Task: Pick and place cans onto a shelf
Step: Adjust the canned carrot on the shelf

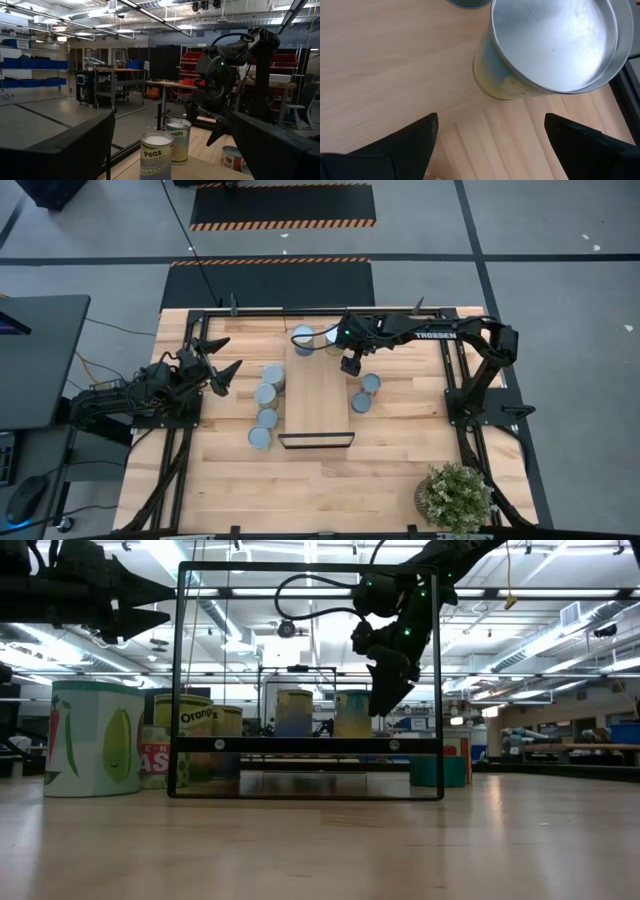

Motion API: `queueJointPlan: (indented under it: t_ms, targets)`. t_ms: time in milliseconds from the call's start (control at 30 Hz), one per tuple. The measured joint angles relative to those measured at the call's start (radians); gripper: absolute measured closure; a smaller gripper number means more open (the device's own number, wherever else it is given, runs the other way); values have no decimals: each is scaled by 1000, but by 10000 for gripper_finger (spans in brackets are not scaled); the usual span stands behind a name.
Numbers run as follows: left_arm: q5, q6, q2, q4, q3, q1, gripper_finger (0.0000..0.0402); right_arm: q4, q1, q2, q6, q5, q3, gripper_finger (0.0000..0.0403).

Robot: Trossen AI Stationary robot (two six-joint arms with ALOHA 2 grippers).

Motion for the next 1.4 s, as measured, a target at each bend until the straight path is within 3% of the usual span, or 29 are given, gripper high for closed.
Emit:
queueJointPlan:
  t_ms: [1400]
  targets:
    - [0,2,0,0,0,0,6,95,3,0,-2,-55,0,30]
